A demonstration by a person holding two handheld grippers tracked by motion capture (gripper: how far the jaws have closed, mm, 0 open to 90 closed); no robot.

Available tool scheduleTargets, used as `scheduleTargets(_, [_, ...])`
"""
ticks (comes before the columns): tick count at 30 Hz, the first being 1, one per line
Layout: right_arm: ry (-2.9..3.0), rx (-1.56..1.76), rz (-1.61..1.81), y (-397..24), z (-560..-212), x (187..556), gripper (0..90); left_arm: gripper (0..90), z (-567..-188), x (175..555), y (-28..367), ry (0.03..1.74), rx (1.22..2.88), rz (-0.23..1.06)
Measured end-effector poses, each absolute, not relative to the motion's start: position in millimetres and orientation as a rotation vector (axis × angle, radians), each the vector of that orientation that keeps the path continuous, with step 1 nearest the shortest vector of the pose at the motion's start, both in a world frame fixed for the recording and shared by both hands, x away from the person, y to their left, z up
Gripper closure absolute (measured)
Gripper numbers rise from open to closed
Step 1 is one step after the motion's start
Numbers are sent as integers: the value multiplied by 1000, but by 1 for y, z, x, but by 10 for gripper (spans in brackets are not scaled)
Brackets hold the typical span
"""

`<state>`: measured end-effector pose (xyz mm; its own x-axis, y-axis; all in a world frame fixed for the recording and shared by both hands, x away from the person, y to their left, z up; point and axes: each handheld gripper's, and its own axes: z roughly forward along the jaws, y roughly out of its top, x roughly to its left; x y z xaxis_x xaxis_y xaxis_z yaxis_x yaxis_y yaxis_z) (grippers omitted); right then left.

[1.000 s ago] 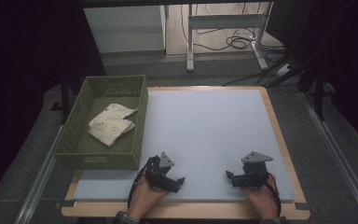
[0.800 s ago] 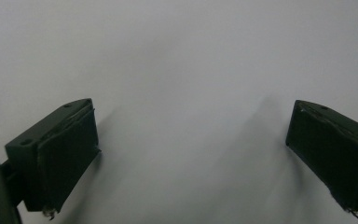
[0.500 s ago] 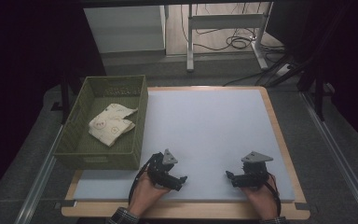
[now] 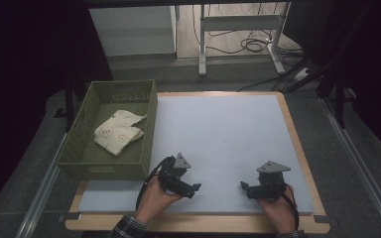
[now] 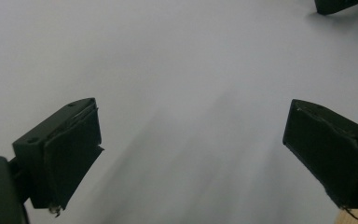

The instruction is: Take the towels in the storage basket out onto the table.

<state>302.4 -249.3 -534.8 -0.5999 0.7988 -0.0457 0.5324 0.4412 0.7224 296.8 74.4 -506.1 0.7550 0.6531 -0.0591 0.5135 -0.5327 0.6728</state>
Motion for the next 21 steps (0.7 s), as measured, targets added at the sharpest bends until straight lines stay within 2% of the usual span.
scheduleTargets(11, [2316, 1132, 960, -249, -535, 302, 75, 45, -481, 310, 69, 861, 2285, 288])
scheduleTargets(21, [2316, 1132, 960, -249, -535, 302, 75, 45, -462, 330, 69, 836, 2315, 239])
